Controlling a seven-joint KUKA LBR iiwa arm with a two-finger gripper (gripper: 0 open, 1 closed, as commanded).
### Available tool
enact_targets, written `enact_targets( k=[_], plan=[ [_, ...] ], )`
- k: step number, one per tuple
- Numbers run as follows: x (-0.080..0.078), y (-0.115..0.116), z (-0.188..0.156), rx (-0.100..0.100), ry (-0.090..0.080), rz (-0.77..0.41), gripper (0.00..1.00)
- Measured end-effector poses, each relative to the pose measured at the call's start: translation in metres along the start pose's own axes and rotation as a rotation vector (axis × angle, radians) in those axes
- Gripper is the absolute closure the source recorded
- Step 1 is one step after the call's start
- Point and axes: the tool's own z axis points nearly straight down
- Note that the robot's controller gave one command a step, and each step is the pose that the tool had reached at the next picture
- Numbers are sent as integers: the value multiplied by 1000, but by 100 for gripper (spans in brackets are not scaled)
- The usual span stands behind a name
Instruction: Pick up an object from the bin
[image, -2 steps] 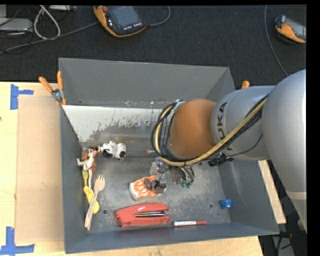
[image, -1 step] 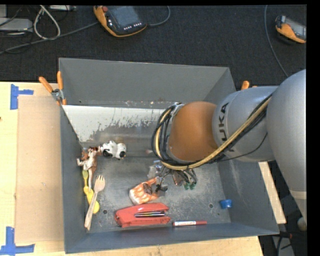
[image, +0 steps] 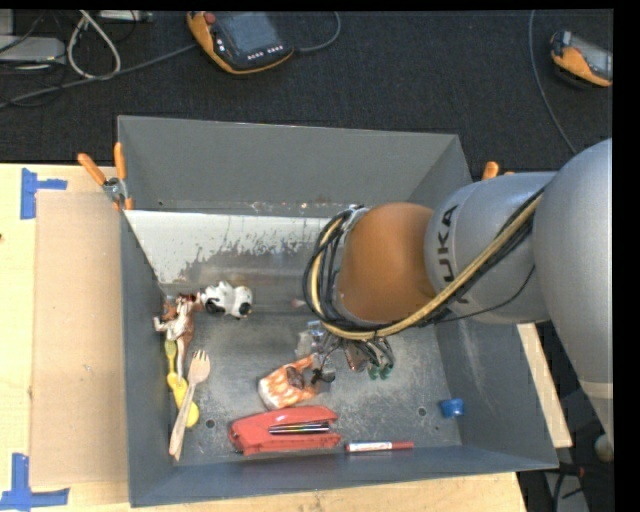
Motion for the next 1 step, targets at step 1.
enact_targets(
  k=[1],
  plan=[
    [0,0,-69,0,5,-41,100]
  ],
)
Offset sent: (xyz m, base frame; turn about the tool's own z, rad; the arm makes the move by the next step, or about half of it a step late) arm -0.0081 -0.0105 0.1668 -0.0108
